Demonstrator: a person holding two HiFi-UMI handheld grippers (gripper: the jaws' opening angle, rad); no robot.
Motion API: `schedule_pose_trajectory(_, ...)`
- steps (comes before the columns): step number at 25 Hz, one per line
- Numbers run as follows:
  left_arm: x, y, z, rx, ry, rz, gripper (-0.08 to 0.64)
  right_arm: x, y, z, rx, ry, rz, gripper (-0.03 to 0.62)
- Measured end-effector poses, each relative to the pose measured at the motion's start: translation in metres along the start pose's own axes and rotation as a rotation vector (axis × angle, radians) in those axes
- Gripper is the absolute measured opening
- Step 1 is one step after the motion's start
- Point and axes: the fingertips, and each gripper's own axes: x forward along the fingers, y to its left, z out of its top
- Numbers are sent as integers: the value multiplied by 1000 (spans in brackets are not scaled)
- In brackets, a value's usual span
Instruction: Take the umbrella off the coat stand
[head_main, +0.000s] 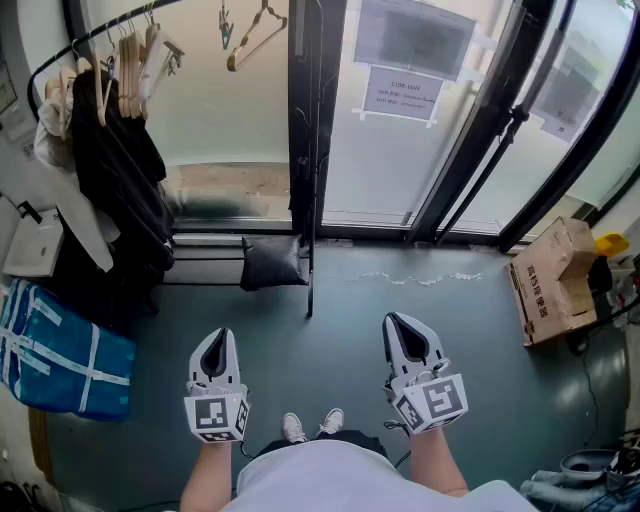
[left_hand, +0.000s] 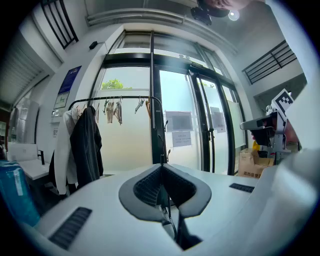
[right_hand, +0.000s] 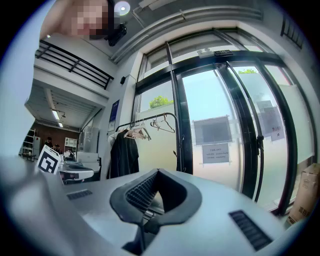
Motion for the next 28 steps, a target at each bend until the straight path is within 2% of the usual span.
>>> schedule_pose_trajectory(10, 3, -15, 0, -8, 8, 13, 29, -7, -18, -6, 32, -3, 15, 17)
schedule_pose_trajectory(14, 5, -21, -4, -7, 0, 50, 29, -11, -26, -12, 29, 6, 40, 17)
schedule_pose_trajectory(18, 17, -22, -15, -24, 30, 51, 29, -3, -35, -25, 43, 41, 45, 17)
schedule_pose_trajectory(23, 54, -2, -34, -72, 54, 56, 29, 35, -40, -33, 27, 71, 34, 17)
schedule_pose_trajectory(28, 115, 15, -31, -97, 41, -9, 29, 92, -46, -28, -3, 86, 16, 17)
